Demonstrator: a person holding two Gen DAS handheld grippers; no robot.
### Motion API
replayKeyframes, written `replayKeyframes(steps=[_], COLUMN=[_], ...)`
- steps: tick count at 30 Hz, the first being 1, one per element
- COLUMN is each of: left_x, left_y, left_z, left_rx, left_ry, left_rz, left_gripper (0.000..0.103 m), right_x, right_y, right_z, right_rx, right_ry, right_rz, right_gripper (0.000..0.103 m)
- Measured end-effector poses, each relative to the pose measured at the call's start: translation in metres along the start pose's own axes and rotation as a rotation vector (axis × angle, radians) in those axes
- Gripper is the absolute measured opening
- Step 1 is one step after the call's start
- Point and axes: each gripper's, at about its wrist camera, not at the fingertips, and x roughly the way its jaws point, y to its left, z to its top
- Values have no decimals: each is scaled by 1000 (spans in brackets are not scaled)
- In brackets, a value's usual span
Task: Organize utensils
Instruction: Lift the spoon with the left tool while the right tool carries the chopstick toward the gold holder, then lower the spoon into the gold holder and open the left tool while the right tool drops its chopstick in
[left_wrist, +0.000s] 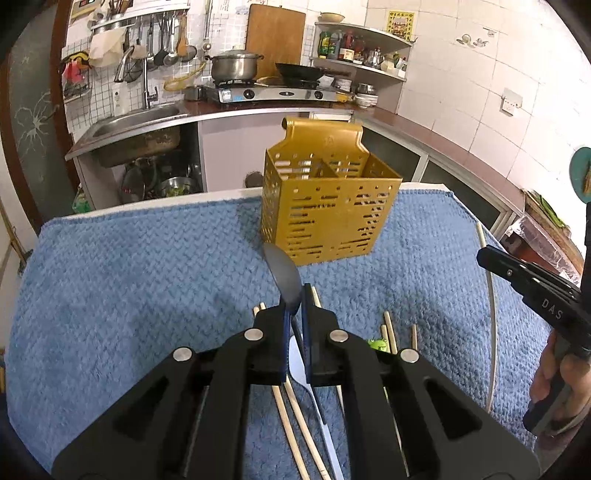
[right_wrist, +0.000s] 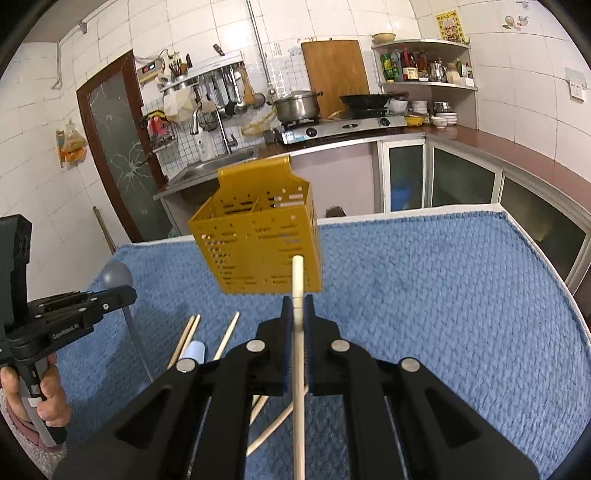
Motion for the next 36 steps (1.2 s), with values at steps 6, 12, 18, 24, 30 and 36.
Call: replayKeyframes(steps=[6,12,18,24,30,36], left_x=[-6,-9,-14,-23,-25,-1], left_y=[-1,-6,-10,-15,-24,-24], left_z=[20,39,69,114,157,183], left_rx=[4,32,53,73,105,95], left_ry=[-17,-43,-76,-140,-232,-295], left_rz=[1,12,37,77,128,155], left_gripper=[4,4,4,4,4,4], right_x=[6,9,8,14,14,34], right_y=[-2,-2,2,6,8,18], right_z=[12,27,55,112,157,185], right_rx=[-1,-6,-35,-31,19,41], right_ry=[-24,-53,-111,-265,-470,-585], right_rz=[2,1,-2,2,6,11], right_gripper=[6,6,6,6,6,6])
